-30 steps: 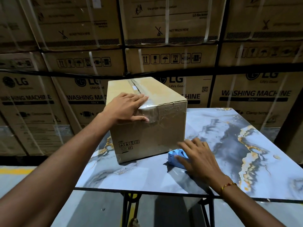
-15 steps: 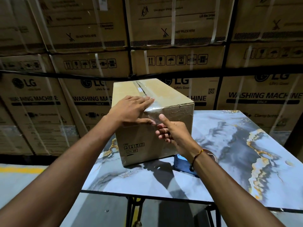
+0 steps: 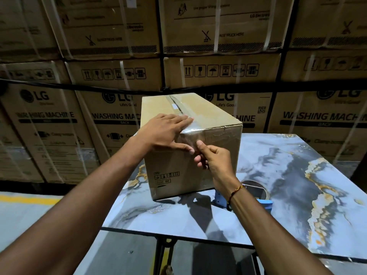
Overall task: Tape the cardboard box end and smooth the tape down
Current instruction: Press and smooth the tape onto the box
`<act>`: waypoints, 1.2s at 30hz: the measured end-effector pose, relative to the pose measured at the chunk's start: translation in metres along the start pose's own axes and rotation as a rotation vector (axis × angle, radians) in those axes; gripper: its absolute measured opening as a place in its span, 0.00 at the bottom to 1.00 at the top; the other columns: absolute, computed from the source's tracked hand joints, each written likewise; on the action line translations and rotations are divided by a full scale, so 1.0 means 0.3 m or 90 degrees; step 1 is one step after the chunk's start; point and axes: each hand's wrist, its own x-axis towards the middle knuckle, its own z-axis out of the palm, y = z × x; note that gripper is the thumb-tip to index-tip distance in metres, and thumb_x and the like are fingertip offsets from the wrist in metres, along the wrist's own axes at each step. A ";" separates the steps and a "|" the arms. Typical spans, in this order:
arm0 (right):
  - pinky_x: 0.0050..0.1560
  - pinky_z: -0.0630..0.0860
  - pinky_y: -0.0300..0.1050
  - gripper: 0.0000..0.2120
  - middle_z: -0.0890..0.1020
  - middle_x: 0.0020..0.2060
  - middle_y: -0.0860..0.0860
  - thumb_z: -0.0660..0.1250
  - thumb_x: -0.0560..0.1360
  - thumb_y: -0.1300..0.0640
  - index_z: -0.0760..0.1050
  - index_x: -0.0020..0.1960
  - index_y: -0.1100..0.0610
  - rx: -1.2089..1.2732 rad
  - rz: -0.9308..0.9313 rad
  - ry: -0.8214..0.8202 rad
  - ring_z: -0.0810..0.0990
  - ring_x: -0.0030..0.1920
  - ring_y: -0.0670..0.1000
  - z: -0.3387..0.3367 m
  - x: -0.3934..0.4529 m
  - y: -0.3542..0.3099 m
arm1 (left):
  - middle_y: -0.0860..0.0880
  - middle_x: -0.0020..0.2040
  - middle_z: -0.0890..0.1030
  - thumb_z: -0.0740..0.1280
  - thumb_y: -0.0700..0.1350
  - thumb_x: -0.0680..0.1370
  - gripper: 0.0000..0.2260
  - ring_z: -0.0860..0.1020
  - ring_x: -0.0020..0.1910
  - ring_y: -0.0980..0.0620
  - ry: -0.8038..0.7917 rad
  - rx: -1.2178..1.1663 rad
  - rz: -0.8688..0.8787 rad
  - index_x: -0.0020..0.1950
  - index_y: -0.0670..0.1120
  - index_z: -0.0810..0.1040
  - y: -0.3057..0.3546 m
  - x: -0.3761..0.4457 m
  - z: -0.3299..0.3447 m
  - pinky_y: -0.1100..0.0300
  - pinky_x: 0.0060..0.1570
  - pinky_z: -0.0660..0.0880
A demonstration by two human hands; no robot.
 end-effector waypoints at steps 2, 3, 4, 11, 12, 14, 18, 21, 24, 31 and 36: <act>0.27 0.71 0.35 0.19 0.82 0.27 0.56 0.73 0.74 0.46 0.82 0.39 0.64 -0.038 -0.020 0.019 0.76 0.25 0.48 -0.003 0.002 0.002 | 0.50 0.82 0.55 0.54 0.76 0.69 0.47 0.58 0.79 0.48 0.002 -0.004 0.000 0.81 0.52 0.49 -0.001 0.000 0.003 0.49 0.75 0.58; 0.27 0.72 0.37 0.20 0.81 0.25 0.57 0.73 0.73 0.45 0.81 0.35 0.62 -0.075 -0.033 0.032 0.76 0.25 0.49 -0.008 0.007 0.004 | 0.51 0.82 0.55 0.54 0.77 0.68 0.48 0.58 0.79 0.48 0.005 -0.007 -0.001 0.81 0.52 0.49 -0.001 -0.001 0.004 0.49 0.75 0.58; 0.29 0.73 0.41 0.22 0.81 0.24 0.56 0.73 0.73 0.43 0.80 0.32 0.60 -0.123 -0.049 0.042 0.76 0.24 0.49 -0.013 0.012 0.007 | 0.51 0.82 0.56 0.53 0.78 0.67 0.49 0.58 0.79 0.48 0.005 -0.008 -0.002 0.81 0.52 0.50 0.000 -0.002 0.005 0.49 0.75 0.58; 0.38 0.79 0.50 0.26 0.81 0.23 0.50 0.72 0.70 0.36 0.76 0.29 0.57 -0.543 -0.146 0.048 0.81 0.29 0.48 -0.099 0.033 -0.012 | 0.51 0.82 0.55 0.48 0.80 0.64 0.52 0.58 0.79 0.47 -0.008 -0.012 -0.003 0.81 0.53 0.48 -0.005 -0.003 0.000 0.48 0.75 0.59; 0.37 0.78 0.50 0.25 0.81 0.24 0.49 0.72 0.70 0.36 0.75 0.31 0.56 -0.607 -0.184 0.062 0.80 0.32 0.50 -0.114 0.030 -0.017 | 0.50 0.82 0.55 0.47 0.80 0.63 0.52 0.58 0.79 0.47 -0.012 -0.011 0.002 0.81 0.53 0.48 -0.012 -0.004 -0.002 0.48 0.74 0.60; 0.35 0.76 0.51 0.22 0.80 0.30 0.49 0.71 0.71 0.36 0.74 0.35 0.54 -0.680 -0.337 0.100 0.78 0.35 0.53 -0.130 0.024 -0.039 | 0.50 0.82 0.55 0.44 0.80 0.62 0.53 0.58 0.79 0.47 -0.017 -0.009 0.017 0.81 0.53 0.49 -0.030 -0.015 -0.006 0.48 0.74 0.61; 0.47 0.72 0.53 0.20 0.79 0.50 0.52 0.66 0.74 0.36 0.76 0.51 0.53 -0.801 -0.634 0.114 0.74 0.52 0.56 -0.096 0.043 -0.125 | 0.52 0.82 0.54 0.50 0.78 0.67 0.48 0.57 0.79 0.48 -0.009 0.008 -0.027 0.81 0.54 0.47 -0.026 -0.064 0.001 0.49 0.75 0.57; 0.54 0.69 0.55 0.26 0.77 0.59 0.51 0.60 0.75 0.32 0.75 0.59 0.50 -0.869 -0.640 0.072 0.72 0.61 0.57 -0.064 0.086 -0.172 | 0.52 0.82 0.56 0.55 0.74 0.73 0.43 0.58 0.79 0.47 0.017 -0.005 -0.113 0.81 0.53 0.49 0.028 -0.099 0.017 0.48 0.75 0.57; 0.56 0.70 0.56 0.29 0.78 0.58 0.51 0.52 0.75 0.29 0.75 0.59 0.49 -0.897 -0.576 0.028 0.75 0.58 0.56 -0.061 0.121 -0.162 | 0.53 0.80 0.61 0.43 0.76 0.71 0.43 0.63 0.76 0.47 0.067 -0.037 -0.181 0.80 0.53 0.56 0.067 -0.109 0.031 0.47 0.69 0.62; 0.54 0.68 0.52 0.19 0.80 0.58 0.49 0.63 0.77 0.38 0.78 0.60 0.49 -0.860 -0.546 -0.027 0.73 0.56 0.57 -0.066 0.144 -0.156 | 0.54 0.77 0.67 0.39 0.72 0.74 0.38 0.68 0.73 0.49 0.104 -0.020 -0.203 0.78 0.55 0.61 0.076 -0.102 0.042 0.49 0.61 0.67; 0.53 0.65 0.47 0.18 0.80 0.61 0.46 0.63 0.78 0.42 0.79 0.64 0.47 -0.837 -0.500 -0.114 0.73 0.58 0.56 -0.098 0.153 -0.210 | 0.54 0.79 0.64 0.46 0.66 0.80 0.30 0.65 0.75 0.48 0.086 -0.043 -0.198 0.79 0.54 0.58 0.077 -0.097 0.030 0.48 0.66 0.65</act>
